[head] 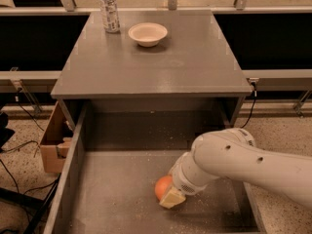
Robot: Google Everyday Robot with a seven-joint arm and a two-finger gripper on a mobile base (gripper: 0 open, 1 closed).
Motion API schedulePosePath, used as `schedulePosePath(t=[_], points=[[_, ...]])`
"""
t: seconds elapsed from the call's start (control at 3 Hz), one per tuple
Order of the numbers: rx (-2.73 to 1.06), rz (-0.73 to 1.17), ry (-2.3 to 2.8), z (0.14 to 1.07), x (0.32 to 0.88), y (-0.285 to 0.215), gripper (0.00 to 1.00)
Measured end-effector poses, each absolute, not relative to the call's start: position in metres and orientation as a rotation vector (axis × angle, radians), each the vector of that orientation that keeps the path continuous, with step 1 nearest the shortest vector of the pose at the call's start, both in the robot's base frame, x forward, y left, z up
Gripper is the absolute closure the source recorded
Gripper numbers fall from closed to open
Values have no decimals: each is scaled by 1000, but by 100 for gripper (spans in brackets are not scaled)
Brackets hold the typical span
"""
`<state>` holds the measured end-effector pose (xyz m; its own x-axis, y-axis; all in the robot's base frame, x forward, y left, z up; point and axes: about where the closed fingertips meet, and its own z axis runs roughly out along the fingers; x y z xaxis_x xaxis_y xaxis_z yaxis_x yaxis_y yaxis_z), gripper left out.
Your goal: Pick orange from top drawer and place on counter
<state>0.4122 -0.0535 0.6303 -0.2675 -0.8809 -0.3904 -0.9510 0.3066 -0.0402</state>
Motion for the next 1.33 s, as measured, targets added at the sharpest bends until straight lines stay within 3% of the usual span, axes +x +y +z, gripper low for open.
schedulePosePath(t=[0.33, 0.67, 1.33], points=[[-1660, 318, 2220, 626, 414, -42, 64], [-1609, 295, 2228, 653, 423, -52, 97], [-1473, 201, 2177, 808, 481, -116, 100]])
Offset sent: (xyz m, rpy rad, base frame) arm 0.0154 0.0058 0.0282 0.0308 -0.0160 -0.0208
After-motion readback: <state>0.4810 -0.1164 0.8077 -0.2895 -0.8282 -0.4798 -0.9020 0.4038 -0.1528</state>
